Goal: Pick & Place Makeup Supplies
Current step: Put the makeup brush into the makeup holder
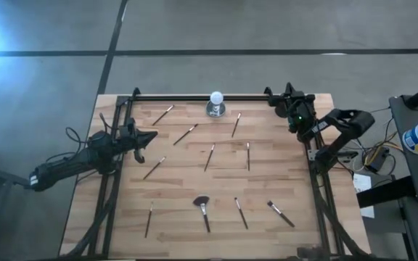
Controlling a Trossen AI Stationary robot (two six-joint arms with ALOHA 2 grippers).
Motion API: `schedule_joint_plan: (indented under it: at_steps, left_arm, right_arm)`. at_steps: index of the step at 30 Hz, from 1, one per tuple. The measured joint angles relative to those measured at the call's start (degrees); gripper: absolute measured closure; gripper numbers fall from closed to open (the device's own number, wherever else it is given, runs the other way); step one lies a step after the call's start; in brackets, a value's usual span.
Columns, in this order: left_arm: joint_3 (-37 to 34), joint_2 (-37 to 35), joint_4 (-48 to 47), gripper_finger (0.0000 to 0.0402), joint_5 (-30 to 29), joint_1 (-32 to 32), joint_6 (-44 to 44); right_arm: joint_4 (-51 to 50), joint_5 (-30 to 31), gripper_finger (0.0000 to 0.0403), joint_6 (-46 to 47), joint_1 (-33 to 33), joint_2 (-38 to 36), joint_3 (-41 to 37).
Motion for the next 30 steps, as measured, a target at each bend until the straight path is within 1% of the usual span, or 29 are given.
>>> schedule_joint_plan:
  at_steps: [7,21,30]
  left_arm:
    - [0.02,0.0,0.0,0.0401,0.01,-0.01,0.0]
    - [0.0,0.0,0.0,0.0401,0.02,-0.01,-0.02]
    - [0.01,0.0,0.0,0.0401,0.01,0.0,-0.01]
  right_arm:
    - [0.05,0.94,0.0394,0.36,0.0,3.99,3.04]
    - [0.18,0.96,0.0394,1.07,-0.04,3.43,2.71]
    - [0.2,2.63,0.0394,2.11,0.01,3.23,2.3]
